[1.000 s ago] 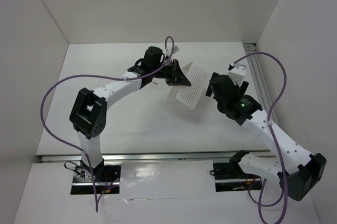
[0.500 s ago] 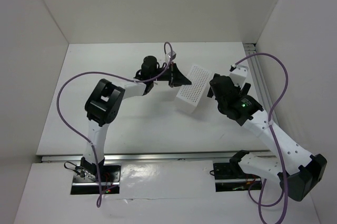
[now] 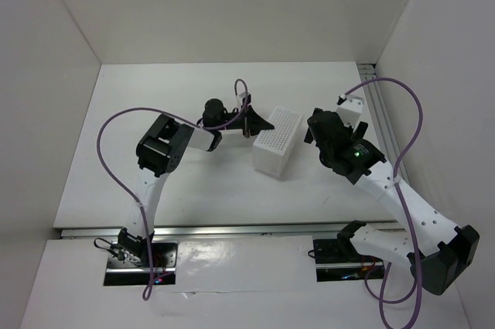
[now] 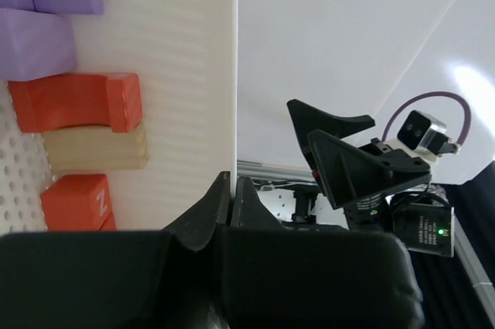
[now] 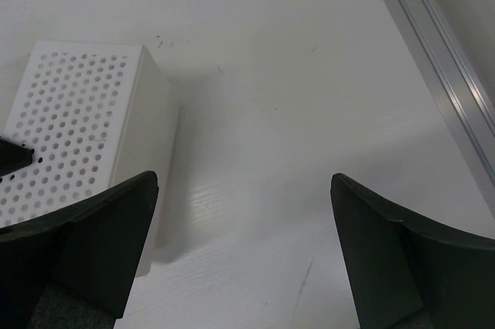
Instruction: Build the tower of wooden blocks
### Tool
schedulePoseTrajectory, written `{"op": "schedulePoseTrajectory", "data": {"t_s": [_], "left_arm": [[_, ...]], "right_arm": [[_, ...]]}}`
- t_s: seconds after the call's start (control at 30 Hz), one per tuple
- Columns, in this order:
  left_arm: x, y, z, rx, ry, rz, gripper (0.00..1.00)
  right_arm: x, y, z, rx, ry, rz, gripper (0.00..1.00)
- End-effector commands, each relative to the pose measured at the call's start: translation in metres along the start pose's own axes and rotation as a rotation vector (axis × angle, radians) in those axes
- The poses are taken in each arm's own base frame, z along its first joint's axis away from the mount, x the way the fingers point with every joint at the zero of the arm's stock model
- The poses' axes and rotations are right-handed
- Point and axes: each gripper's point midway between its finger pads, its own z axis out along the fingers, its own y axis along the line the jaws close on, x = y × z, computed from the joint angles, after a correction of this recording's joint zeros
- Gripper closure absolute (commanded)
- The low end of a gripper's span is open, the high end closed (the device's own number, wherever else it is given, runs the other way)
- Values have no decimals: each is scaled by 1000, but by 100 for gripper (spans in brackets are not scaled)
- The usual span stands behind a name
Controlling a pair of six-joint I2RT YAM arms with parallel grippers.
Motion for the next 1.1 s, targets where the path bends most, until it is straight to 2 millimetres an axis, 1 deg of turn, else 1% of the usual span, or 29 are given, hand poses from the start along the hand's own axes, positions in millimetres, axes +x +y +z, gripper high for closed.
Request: {"op": "schedulePoseTrajectory", "data": {"t_s": [0.0, 0.1, 0.13, 0.2, 0.23, 0.3, 0.33, 0.4, 0.43, 0.5, 0.57, 0.6, 0.63, 0.67, 0.7, 0.77, 0.8, 0.83, 0.87, 0.9, 0.93, 1.07], "left_arm": [[35, -63, -10, 282, 68, 349, 100], [33, -69, -11, 349, 70, 371, 100], [30, -63, -6, 350, 76, 327, 100], [28, -62, -5, 350, 76, 327, 100], [31, -65, -1, 362, 80, 333, 100], [29, -74, 0, 380, 79, 344, 100], [32, -73, 4, 383, 89, 346, 100], [31, -86, 5, 407, 94, 355, 100], [34, -87, 9, 415, 95, 350, 100], [34, -92, 8, 427, 83, 338, 100], [39, -101, 10, 445, 87, 348, 100], [39, -112, 11, 467, 87, 357, 100], [37, -111, 12, 470, 88, 360, 100], [33, -110, 13, 476, 81, 348, 100], [34, -112, 17, 489, 87, 339, 100], [28, -101, 19, 480, 83, 324, 100], [26, -87, 24, 467, 82, 280, 100], [24, -82, 24, 460, 82, 258, 100], [28, -79, 28, 459, 86, 242, 100], [28, -79, 28, 459, 86, 242, 100], [37, -86, 32, 471, 97, 278, 100], [39, -110, 34, 521, 121, 337, 100]], "right_arm": [[-11, -1, -4, 8, -19, 33, 0], [-7, -1, -2, 8, -3, 20, 0], [-7, -1, -2, 8, -3, 20, 0], [-7, -1, -2, 8, -3, 20, 0], [-7, -1, -2, 8, -3, 20, 0], [-7, -1, -2, 8, -3, 20, 0], [-7, -1, -2, 8, -3, 20, 0], [-7, -1, -2, 8, -3, 20, 0], [-8, -3, -1, 16, -4, 24, 0], [-8, -3, -1, 16, -4, 24, 0], [-8, -2, -1, 16, -4, 35, 0], [-8, -2, -1, 16, -4, 35, 0], [-4, -3, 0, 21, 2, 28, 0], [-4, -3, 0, 21, 2, 28, 0], [-4, -3, 0, 21, 2, 28, 0], [-3, -2, 0, 14, 8, 28, 0], [-3, -2, 0, 14, 8, 28, 0], [-3, -2, 0, 14, 8, 28, 0], [-5, -3, -2, 10, 3, 34, 0], [-5, -3, -2, 10, 3, 34, 0], [-4, -6, -2, 23, 3, 25, 0], [-4, -8, -4, 23, 3, 25, 0]]}}
